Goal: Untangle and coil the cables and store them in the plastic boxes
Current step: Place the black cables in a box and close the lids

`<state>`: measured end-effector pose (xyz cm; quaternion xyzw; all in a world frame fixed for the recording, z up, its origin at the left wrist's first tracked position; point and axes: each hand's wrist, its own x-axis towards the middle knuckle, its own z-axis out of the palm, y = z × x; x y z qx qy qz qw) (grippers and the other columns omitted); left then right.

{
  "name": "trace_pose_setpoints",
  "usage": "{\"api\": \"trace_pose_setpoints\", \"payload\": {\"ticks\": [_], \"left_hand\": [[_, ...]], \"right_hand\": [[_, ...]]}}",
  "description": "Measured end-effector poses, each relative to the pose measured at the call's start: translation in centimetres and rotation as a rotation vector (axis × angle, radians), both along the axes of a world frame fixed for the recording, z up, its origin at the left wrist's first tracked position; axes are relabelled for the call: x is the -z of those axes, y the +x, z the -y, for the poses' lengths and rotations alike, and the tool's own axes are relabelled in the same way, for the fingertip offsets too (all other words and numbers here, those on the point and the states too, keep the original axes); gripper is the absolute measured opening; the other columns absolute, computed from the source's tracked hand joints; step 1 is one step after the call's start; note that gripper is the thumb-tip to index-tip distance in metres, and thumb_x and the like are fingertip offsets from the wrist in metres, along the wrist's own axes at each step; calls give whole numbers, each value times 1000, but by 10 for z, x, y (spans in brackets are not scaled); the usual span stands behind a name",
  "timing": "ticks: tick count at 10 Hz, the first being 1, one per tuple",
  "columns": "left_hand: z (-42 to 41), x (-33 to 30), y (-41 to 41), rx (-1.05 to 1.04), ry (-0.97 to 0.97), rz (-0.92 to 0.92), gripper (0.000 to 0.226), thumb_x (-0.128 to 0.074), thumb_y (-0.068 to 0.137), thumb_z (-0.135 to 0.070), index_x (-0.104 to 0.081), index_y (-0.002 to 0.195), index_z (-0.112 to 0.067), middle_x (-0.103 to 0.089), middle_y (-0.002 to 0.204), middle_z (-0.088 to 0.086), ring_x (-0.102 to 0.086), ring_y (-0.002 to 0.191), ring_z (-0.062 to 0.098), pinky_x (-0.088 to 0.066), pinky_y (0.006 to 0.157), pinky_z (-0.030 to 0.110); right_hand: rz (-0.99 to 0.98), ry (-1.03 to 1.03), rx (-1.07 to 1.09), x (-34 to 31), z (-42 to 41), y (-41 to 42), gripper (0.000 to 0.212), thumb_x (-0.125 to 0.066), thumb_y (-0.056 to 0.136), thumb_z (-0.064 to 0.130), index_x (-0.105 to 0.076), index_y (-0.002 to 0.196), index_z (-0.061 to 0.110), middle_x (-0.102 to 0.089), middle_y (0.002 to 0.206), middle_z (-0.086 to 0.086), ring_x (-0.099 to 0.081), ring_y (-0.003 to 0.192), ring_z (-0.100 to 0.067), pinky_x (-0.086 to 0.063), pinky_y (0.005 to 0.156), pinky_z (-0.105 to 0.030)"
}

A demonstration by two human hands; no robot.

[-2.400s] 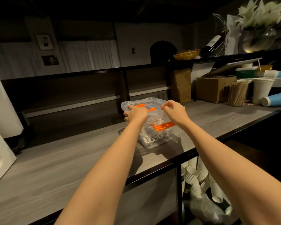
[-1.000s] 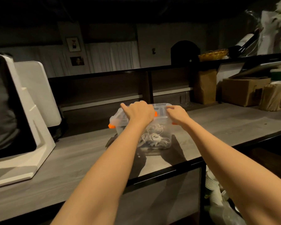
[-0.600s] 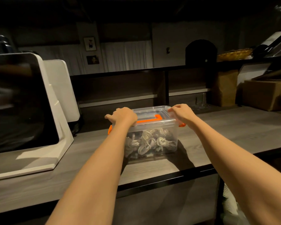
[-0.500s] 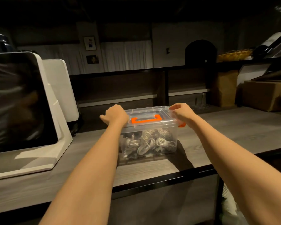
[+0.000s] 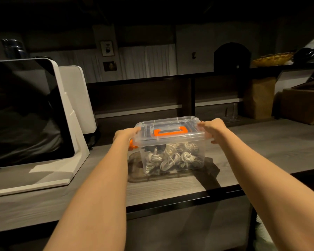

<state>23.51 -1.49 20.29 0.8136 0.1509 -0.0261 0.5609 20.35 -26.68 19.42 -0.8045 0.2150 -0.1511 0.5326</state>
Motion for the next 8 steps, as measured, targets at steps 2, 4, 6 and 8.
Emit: {"api": "trace_pose_setpoints", "payload": {"ticks": [2, 4, 6, 8], "left_hand": [[10, -6, -4, -262, 427, 123, 52, -70, 86, -43, -58, 120, -6, -60, 121, 13, -55, 114, 32, -43, 94, 42], [14, -12, -5, -264, 808, 202, 29, -63, 93, -31, -62, 111, -9, -63, 110, 10, -59, 103, 27, -43, 89, 38], [29, -13, -6, -96, 1054, 483, 26, -60, 94, -24, -59, 118, -15, -56, 124, 9, -49, 118, 26, -39, 95, 40], [45, -27, 8, 272, 215, 519, 30, -43, 103, -23, -61, 81, -16, -62, 78, 0, -56, 70, 13, -44, 64, 26]], "right_hand": [[4, -203, 37, -2, 3, 13, 39, -68, 85, 38, -63, 98, 1, -65, 99, -11, -62, 87, -26, -53, 83, -38], [-52, -401, 46, -5, -2, 18, 43, -61, 88, 48, -65, 93, 5, -65, 96, -12, -59, 80, -26, -44, 70, -32], [104, -774, 48, -11, -9, 17, 28, -58, 93, 32, -65, 112, 13, -60, 119, -12, -52, 113, -31, -44, 94, -44], [301, -285, -456, -31, -40, 12, 27, -40, 101, 14, -62, 90, 4, -61, 77, -6, -57, 72, -16, -47, 64, -22]]}}
